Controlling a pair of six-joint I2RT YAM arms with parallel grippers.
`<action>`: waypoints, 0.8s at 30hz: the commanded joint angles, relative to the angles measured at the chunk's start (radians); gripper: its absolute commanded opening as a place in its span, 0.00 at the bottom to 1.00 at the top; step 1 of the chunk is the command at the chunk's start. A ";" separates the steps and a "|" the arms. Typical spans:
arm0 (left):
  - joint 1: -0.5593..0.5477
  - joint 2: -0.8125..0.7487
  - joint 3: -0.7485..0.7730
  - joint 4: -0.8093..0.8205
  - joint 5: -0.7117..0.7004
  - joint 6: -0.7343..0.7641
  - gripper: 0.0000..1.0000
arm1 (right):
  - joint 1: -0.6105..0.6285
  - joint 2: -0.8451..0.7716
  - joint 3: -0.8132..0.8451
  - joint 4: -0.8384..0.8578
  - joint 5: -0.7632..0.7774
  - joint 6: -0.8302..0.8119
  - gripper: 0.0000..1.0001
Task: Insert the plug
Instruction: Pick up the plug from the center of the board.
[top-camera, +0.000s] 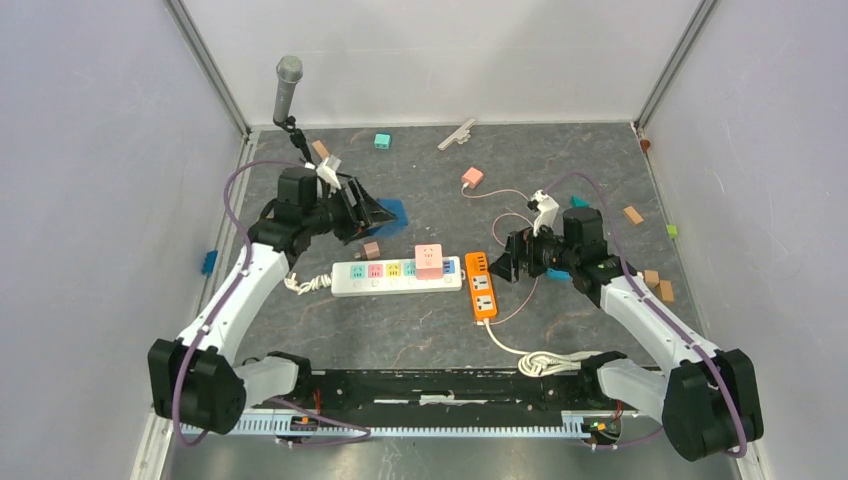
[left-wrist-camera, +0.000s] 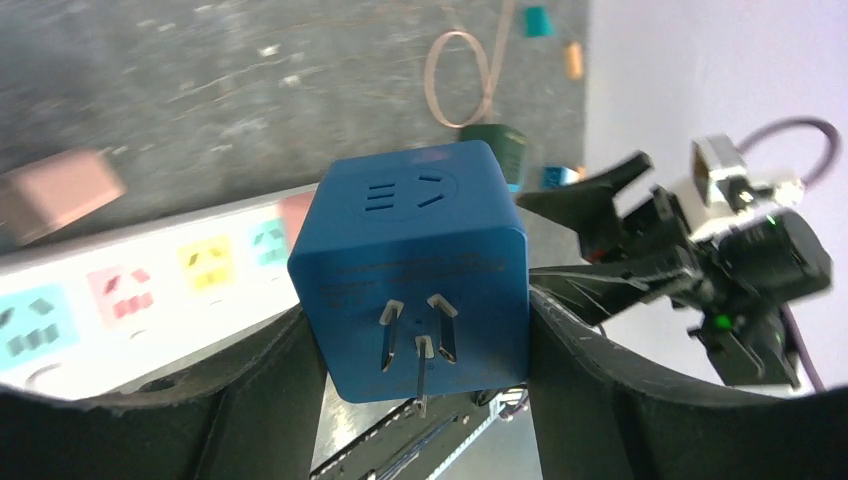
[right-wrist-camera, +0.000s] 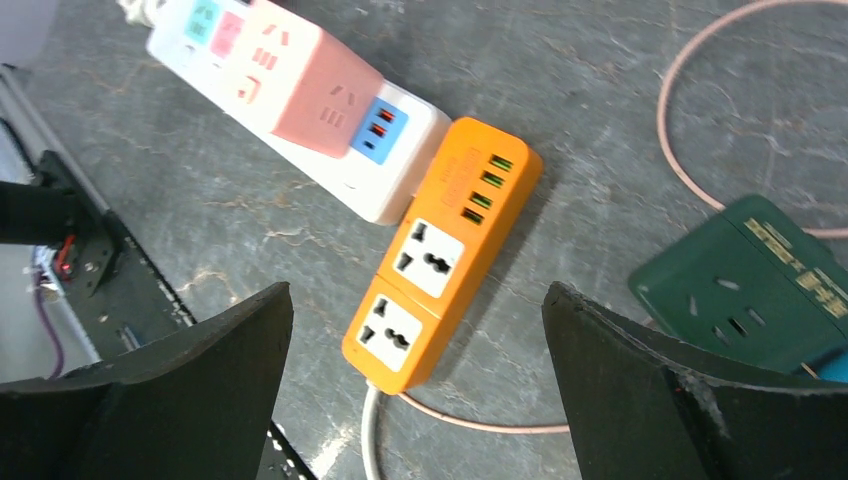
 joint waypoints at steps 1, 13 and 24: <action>-0.073 -0.080 -0.021 0.270 0.116 -0.017 0.10 | -0.002 -0.026 0.046 0.085 -0.145 0.032 0.98; -0.138 -0.190 -0.227 0.888 0.326 -0.171 0.02 | 0.001 -0.044 0.027 0.385 -0.389 0.269 0.98; -0.159 -0.168 -0.270 1.091 0.381 -0.262 0.02 | 0.016 -0.099 0.002 0.577 -0.420 0.358 0.98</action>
